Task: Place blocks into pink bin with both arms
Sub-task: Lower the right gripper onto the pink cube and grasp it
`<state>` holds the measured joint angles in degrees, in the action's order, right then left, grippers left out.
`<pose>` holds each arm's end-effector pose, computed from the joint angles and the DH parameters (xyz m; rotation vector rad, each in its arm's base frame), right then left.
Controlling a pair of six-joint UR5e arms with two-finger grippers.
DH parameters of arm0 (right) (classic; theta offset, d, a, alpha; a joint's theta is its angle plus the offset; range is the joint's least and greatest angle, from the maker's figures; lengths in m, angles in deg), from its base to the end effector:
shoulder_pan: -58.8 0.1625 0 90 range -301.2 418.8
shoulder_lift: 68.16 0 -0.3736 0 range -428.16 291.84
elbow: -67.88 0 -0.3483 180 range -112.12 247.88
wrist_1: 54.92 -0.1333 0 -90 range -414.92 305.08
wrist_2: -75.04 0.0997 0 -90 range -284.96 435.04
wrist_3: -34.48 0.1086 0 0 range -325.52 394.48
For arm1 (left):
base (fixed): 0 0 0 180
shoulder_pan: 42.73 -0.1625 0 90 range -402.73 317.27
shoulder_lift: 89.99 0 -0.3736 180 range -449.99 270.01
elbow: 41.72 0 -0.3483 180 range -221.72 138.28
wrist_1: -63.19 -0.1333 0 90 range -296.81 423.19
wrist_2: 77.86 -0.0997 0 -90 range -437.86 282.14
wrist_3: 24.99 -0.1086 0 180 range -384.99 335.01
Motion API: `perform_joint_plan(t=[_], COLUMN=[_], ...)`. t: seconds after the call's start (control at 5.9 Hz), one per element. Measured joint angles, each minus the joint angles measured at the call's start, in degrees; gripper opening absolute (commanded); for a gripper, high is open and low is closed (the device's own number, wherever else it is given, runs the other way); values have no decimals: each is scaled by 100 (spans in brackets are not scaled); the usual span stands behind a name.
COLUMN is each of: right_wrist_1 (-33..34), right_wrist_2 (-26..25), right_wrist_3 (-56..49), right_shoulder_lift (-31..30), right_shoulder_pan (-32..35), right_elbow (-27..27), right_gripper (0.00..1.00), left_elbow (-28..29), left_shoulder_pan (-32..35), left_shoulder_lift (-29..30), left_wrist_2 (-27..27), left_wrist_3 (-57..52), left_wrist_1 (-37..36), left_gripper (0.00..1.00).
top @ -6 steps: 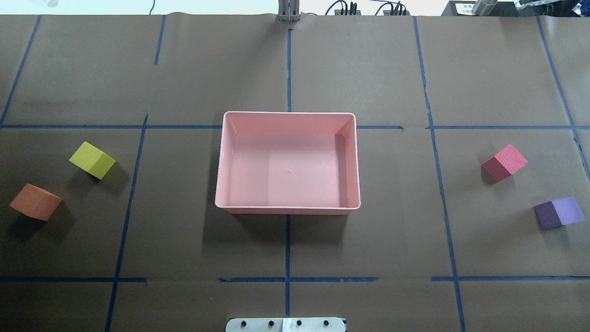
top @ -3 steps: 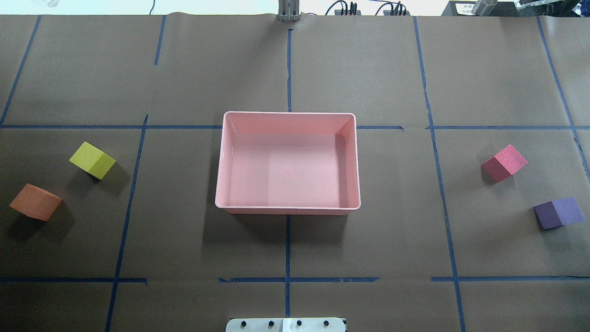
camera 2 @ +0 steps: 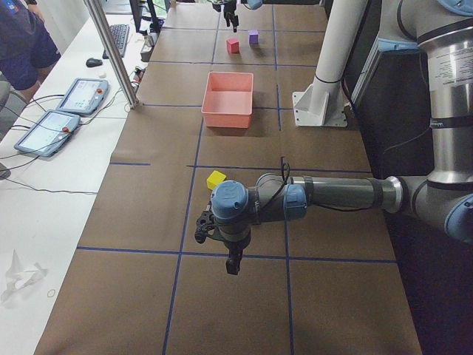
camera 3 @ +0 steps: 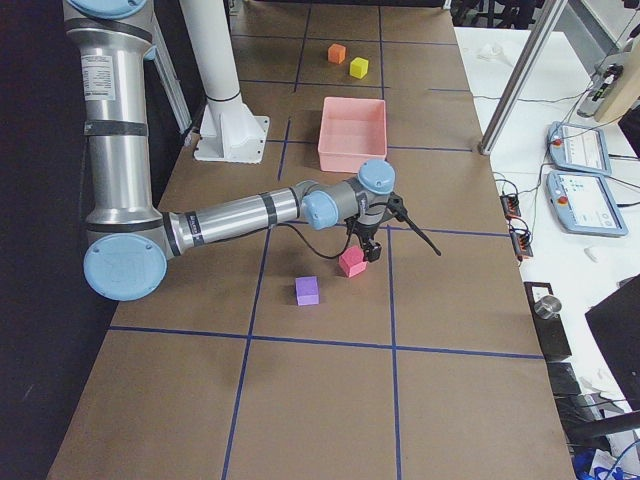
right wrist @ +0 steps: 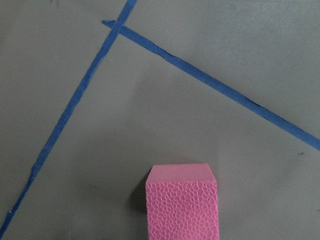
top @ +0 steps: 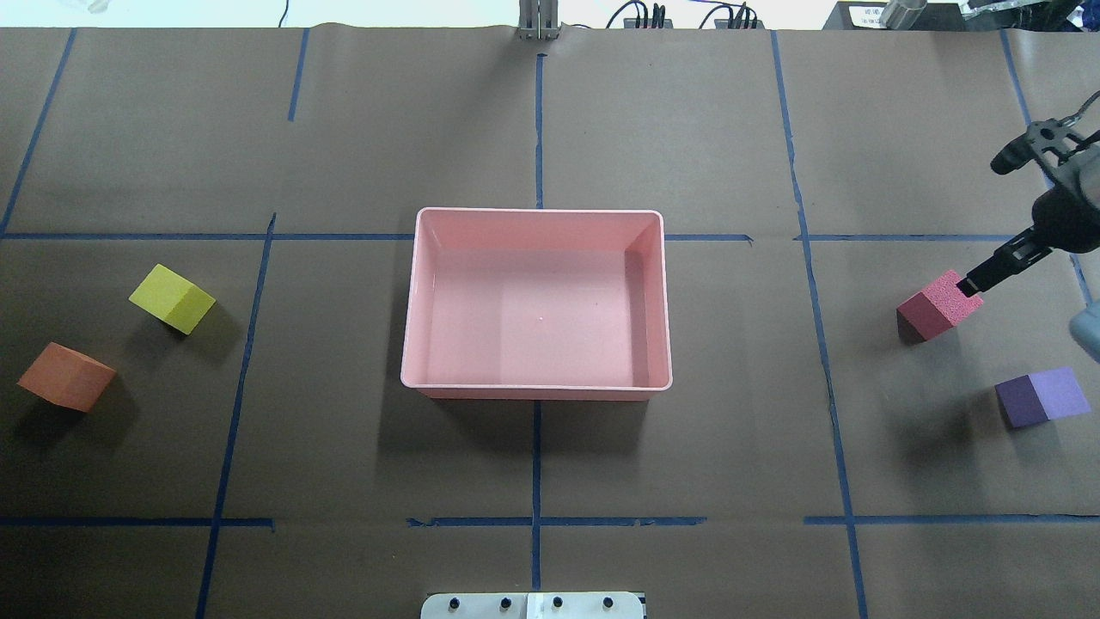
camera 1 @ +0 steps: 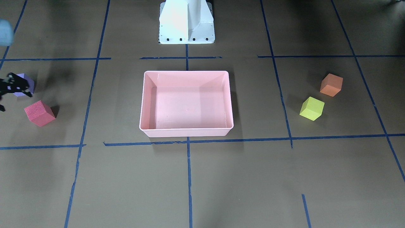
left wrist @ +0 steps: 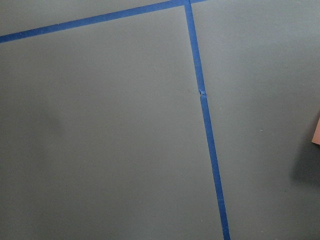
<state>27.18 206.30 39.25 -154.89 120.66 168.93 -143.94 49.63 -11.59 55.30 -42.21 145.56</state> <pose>-0.1729 -0.4541 0.4872 0.1560 -0.7959 -0.5251 -0.0739 -0.3597 0.6155 0.0131 0.7625 0.2006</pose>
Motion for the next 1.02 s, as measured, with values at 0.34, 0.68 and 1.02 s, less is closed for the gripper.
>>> perform_joint_plan(t=[0.34,0.68,1.02], right_wrist_1=[-99,-122,-124], right_wrist_2=[-233,-288,-415], right_wrist_3=[103,88,101], right_shoulder_lift=[129,141,198], right_shoulder_pan=[-274,-460,-740], right_elbow=[-341,-593,-737], right_gripper=[100,97,62], left_elbow=[0,-4,3], left_shoulder_pan=[0,1,0], left_shoulder_lift=[-3,-8,-9], left_wrist_2=[0,0,0], left_wrist_3=[0,0,0], left_wrist_1=[-1,1,7], left_gripper=[100,100,100])
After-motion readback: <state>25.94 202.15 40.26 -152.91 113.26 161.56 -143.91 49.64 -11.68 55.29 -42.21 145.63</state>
